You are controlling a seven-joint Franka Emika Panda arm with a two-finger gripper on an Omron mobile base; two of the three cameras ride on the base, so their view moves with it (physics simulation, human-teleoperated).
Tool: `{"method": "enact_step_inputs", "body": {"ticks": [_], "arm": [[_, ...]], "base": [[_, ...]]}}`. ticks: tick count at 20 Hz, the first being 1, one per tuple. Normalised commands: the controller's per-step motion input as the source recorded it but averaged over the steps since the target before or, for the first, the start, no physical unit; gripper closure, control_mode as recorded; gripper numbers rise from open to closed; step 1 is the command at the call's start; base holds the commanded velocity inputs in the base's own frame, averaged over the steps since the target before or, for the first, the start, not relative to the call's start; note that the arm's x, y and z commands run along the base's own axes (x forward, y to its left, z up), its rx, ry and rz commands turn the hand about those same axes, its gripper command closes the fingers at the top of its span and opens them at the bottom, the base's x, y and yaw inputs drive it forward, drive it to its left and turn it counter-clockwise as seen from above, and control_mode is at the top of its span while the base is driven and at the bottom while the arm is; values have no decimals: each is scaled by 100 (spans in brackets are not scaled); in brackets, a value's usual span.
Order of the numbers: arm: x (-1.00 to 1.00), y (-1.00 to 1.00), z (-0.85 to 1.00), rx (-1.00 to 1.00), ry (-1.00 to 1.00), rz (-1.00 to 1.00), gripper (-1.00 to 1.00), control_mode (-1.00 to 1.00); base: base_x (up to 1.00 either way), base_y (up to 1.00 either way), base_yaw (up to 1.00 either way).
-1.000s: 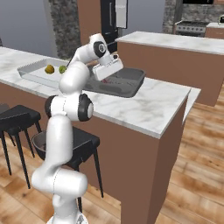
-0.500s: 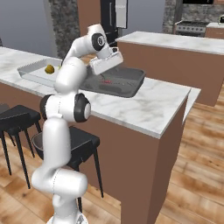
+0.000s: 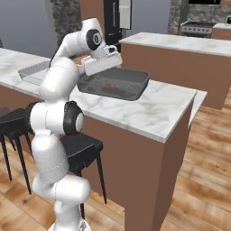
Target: Place the cold items (broccoli and squash) from the fridge in one tupperware on the dining counter. Place the warm items (hot dog and kebab skewer) in the stove area in another tupperware.
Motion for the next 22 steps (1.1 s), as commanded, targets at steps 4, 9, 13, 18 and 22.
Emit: {"method": "enact_step_inputs", "body": {"ticks": [4,9,13,18,22], "arm": [[-96,13,0,13,-12,-31,-100,-100],[-100,20,0,13,-13,-37,-100,-100],[-99,25,3,12,-14,-46,-100,-100],[-94,20,3,11,-18,-49,-100,-100],[-82,0,5,9,-31,-25,-100,-100]], "base": [[0,0,0],[0,0,0],[0,0,0],[0,0,0],[0,0,0]]}}
